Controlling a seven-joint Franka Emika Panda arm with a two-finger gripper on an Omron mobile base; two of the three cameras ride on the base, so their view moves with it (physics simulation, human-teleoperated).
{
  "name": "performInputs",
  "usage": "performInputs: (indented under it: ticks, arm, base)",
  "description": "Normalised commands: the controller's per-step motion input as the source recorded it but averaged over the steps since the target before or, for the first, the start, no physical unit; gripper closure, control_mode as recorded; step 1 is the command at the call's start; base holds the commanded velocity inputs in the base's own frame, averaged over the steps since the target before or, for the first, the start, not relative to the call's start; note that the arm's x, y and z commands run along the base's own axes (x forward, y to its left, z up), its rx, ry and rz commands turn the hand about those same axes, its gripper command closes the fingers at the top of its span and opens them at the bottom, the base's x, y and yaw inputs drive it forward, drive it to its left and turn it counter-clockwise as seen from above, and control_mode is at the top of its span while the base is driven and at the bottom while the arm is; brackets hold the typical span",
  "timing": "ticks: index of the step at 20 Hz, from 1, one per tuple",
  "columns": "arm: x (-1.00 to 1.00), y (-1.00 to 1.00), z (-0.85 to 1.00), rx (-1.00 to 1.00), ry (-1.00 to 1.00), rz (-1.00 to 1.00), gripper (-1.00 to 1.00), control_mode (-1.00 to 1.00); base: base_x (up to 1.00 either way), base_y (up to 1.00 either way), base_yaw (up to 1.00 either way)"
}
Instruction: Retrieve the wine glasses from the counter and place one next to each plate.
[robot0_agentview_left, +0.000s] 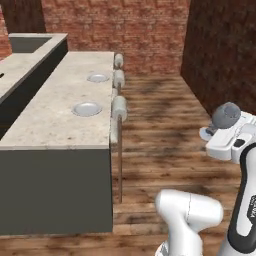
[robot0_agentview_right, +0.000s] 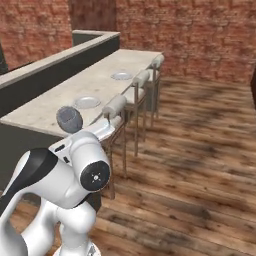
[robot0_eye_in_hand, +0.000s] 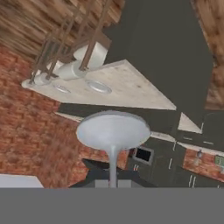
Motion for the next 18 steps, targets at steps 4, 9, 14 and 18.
performInputs:
  ticks: [4,9,14,18]
  arm:
    - [0.00,0.00,0.00,0.00,0.00,0.00,1.00,1.00]
    - [0.00,0.00,0.00,0.00,0.00,0.00,1.00,1.00]
    - [0.00,0.00,0.00,0.00,0.00,0.00,1.00,1.00]
    - [0.00,0.00,0.00,0.00,0.00,0.00,1.00,1.00]
  base:
    - [0.24,-0.94,0.66]
    - [0.31,-1.00,0.48]
    - [0.47,-1.00,0.50]
    - [0.45,-1.00,0.56]
